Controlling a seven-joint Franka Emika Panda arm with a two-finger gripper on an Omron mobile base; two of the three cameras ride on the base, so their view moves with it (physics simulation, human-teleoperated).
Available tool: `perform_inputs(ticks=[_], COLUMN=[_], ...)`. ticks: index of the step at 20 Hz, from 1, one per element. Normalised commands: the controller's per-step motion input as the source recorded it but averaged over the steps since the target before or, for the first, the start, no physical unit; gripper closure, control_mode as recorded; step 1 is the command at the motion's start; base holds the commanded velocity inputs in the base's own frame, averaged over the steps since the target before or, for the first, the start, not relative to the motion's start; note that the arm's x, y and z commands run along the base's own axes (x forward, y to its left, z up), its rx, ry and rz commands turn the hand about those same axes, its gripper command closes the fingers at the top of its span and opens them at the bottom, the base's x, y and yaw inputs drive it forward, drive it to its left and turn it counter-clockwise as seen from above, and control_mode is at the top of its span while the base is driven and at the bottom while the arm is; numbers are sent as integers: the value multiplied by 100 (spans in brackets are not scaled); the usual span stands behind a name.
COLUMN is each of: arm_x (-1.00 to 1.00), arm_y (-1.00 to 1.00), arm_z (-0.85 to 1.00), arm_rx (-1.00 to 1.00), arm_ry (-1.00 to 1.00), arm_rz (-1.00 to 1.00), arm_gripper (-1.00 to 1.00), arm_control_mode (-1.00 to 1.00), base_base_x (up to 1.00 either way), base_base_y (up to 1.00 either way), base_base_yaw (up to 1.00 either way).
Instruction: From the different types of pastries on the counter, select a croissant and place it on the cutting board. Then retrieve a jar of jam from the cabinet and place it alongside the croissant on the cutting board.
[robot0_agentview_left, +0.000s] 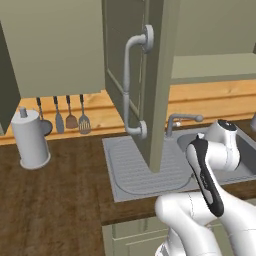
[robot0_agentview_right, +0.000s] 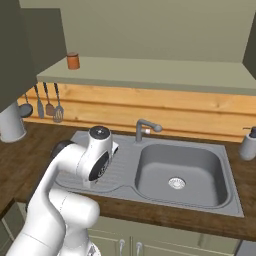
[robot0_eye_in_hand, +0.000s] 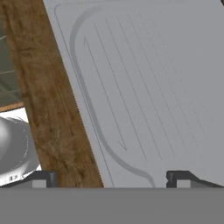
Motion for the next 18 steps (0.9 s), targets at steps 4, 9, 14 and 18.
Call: perform_inputs(ticks=[4, 9, 14, 18], arm_x=[5, 13, 61, 27], arm_y=[28, 48, 37, 18], arm_z=[1, 22, 33, 45], arm_rx=[-3, -13, -12, -7], arm_ry=[-5, -19, -17, -12], arm_rz=[0, -2, -10, -5], arm_gripper=[-100, -100, -100, -100], arm_control_mode=[-100, -100, -100, -100], base_base_x=[9, 0, 0, 0], base_base_y=[27, 0, 0, 0], base_base_yaw=[0, 0, 0, 0])
